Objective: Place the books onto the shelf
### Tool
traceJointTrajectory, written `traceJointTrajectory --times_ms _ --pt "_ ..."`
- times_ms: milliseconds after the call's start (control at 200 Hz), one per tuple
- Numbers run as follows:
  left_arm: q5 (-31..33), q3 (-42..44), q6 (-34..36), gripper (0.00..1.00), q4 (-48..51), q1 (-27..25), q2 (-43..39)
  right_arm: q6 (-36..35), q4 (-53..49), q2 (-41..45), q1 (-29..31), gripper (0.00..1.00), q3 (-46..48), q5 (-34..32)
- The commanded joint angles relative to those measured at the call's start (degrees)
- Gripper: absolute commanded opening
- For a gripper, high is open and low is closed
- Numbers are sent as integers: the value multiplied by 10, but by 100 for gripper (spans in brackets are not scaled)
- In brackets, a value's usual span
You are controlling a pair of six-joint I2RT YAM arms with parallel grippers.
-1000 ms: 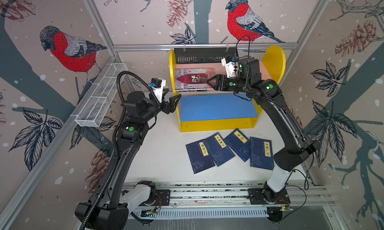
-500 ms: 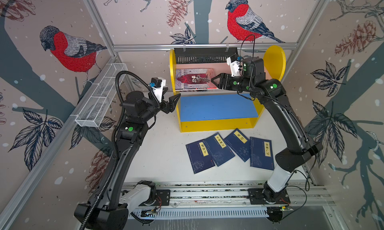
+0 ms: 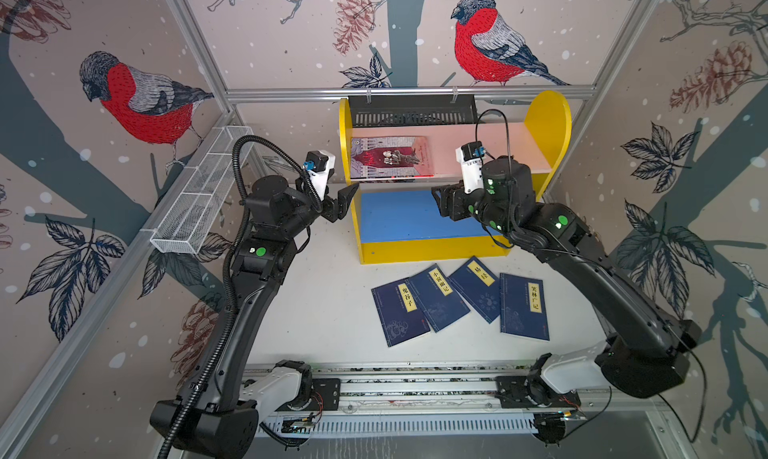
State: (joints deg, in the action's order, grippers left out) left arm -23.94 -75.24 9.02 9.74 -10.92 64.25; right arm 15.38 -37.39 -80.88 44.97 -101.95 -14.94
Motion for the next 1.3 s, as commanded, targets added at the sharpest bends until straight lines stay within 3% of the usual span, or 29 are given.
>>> traceJointTrajectory --times_ms 0,700,1295 --pt "1 3 24 71 -7 1 1 -28 62 3 1 77 4 -62" --pt "23 -1 22 63 -33 2 21 -50 35 -64 1 78 -55 -65" --pt "34 -1 16 62 -49 2 31 -61 18 -85 1 78 -72 -81"
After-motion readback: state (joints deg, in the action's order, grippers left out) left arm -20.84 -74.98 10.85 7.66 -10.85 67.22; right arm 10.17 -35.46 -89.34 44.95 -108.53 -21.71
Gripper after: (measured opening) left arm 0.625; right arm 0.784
